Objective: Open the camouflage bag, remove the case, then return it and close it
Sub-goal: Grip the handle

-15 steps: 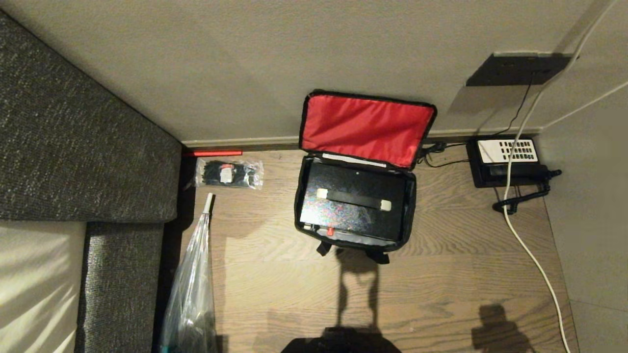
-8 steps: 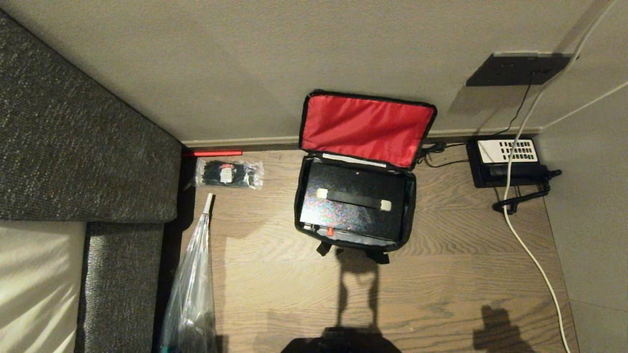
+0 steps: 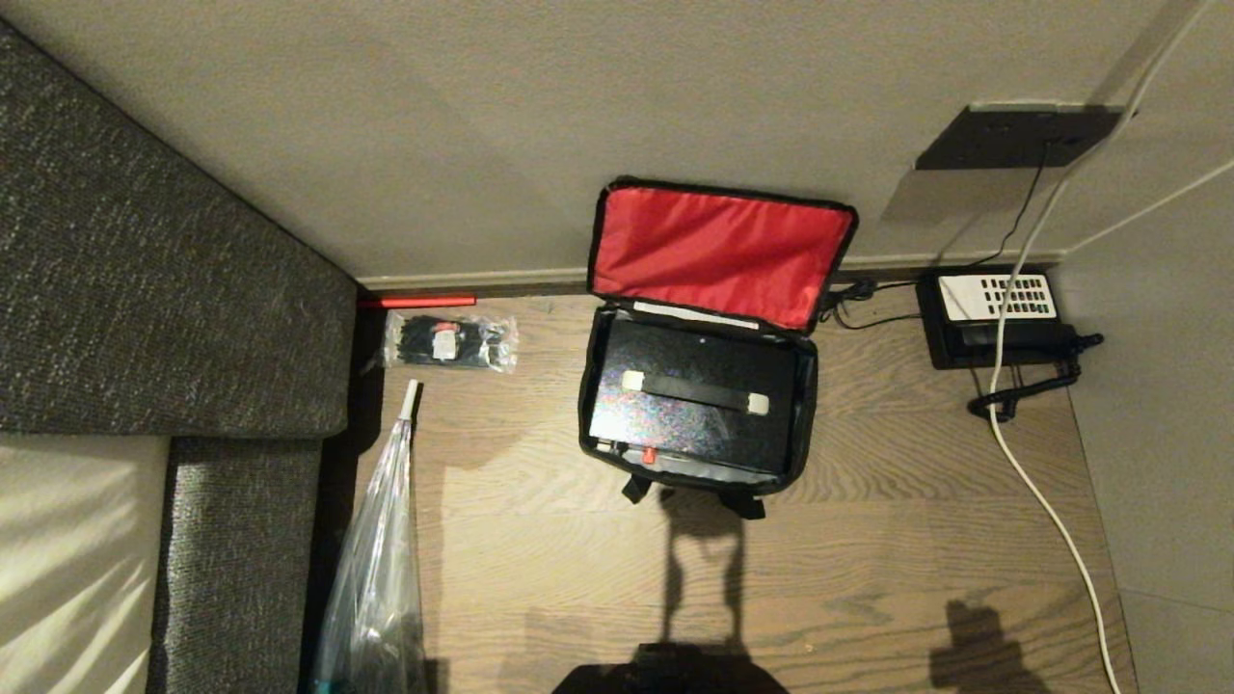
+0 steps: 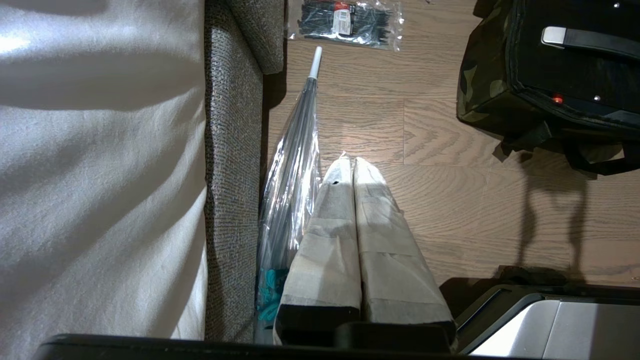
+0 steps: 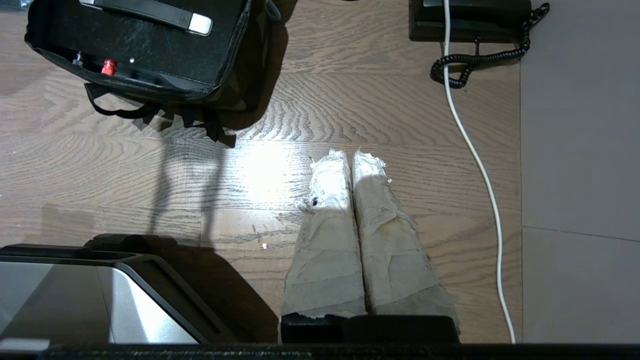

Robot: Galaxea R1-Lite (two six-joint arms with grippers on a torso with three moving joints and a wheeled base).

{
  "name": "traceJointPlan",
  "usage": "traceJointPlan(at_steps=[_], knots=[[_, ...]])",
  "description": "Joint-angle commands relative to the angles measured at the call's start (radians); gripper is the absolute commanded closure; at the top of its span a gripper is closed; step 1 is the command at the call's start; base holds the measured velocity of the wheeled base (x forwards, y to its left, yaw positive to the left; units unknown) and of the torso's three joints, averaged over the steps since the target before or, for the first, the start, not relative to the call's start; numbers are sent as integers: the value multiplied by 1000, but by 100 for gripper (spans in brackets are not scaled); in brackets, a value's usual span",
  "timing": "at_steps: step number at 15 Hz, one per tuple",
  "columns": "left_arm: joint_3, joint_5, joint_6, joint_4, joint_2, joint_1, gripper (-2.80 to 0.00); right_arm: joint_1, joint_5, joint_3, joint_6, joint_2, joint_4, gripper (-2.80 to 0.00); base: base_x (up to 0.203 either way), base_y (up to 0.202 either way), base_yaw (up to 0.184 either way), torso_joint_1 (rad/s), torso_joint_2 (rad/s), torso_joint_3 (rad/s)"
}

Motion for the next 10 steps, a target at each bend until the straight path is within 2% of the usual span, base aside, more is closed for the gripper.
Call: traceJointPlan(at_steps=[1, 10], knots=[[3, 0, -1, 1, 0, 1, 0, 0, 0, 0, 0, -1, 1, 0, 0, 0, 0, 0, 0, 0], [3, 0, 0, 1, 0, 0, 0, 0, 0, 0, 0, -1, 1, 0, 0, 0, 0, 0, 0, 0]])
